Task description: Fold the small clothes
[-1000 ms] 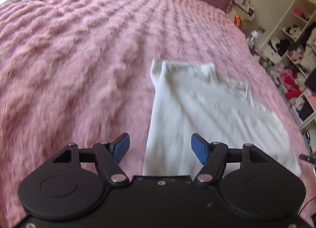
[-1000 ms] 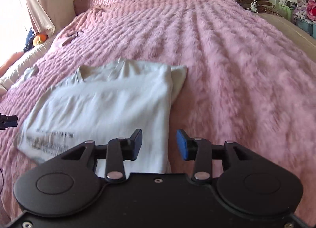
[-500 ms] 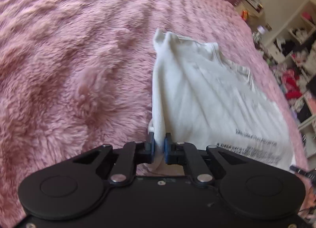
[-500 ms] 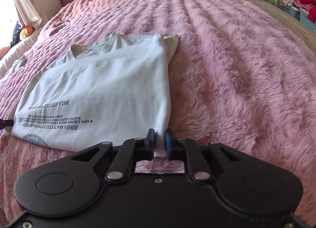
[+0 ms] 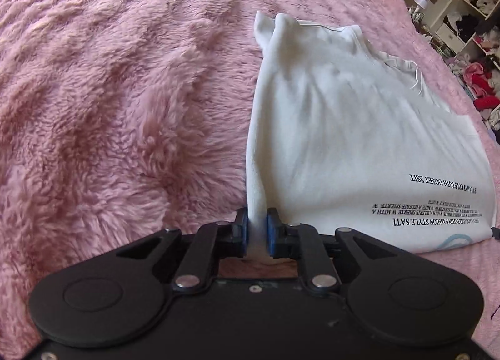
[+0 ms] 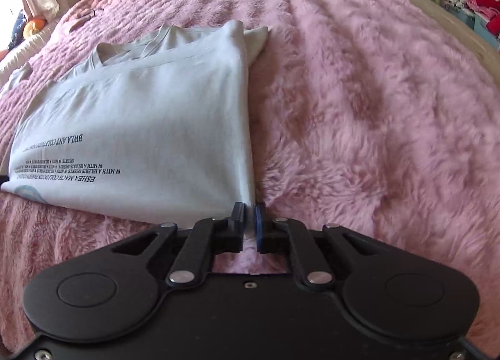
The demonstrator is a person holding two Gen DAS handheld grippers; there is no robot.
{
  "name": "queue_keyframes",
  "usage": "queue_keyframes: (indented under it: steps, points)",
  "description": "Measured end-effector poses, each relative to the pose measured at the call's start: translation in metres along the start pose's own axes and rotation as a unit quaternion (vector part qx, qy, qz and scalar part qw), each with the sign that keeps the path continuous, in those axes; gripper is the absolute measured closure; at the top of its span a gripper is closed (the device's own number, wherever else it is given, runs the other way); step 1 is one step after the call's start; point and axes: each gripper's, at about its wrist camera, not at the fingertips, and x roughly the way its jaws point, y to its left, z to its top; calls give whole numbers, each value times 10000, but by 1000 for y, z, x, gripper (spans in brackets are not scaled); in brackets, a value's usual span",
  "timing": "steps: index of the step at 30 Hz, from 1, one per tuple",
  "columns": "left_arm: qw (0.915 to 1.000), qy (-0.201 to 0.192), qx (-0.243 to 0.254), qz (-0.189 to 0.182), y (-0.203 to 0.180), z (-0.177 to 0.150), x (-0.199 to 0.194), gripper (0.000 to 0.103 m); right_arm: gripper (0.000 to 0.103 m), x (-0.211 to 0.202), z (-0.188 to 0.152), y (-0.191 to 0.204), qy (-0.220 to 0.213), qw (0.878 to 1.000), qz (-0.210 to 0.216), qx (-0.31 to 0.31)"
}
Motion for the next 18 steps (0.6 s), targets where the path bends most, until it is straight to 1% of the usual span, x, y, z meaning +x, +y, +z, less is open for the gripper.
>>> queue_keyframes:
  steps: [2,3,5,6,7,8,9,10,11,14,16,18]
  points:
    - [9998,-25,-112,-141,6,1,-7,84,101,-5,-3,-5,-72,9997,131,195]
    - [9998,-47,-147,-138,8,2,-14,78,99,-8,-2,-7,-71,9995,171,253]
    - [9997,-131,-208,-43,9,5,-34,73,94,-22,0,-6,-128,9995,89,289]
    - [9995,-231,-224,-9,7,6,-44,69,89,-31,2,-1,-252,9994,-55,239]
    - [9991,-366,-223,-30,2,7,-55,66,85,-40,5,8,-451,9988,-184,103]
    - [9985,-490,-167,-163,-7,7,-64,66,85,-48,9,21,-692,9972,-261,-132]
    - [9977,-593,-125,-318,-17,8,-69,62,85,-52,12,37,-893,9950,-221,-398]
    - [9964,-671,-110,-496,-29,8,-71,56,85,-54,17,54,-1054,9926,-94,-603]
    - [9950,-698,-85,-714,-43,9,-70,53,85,-53,21,72,-1177,9903,110,-724]
    - [9888,-630,116,-1346,-91,11,-48,53,85,-32,36,123,-1208,9860,845,-779]
    - [9855,-641,222,-1552,-119,11,-27,53,85,-8,43,151,-1202,9830,1167,-753]
    - [9841,-582,261,-1658,-138,11,-4,53,85,21,46,174,-1037,9842,1313,-581]
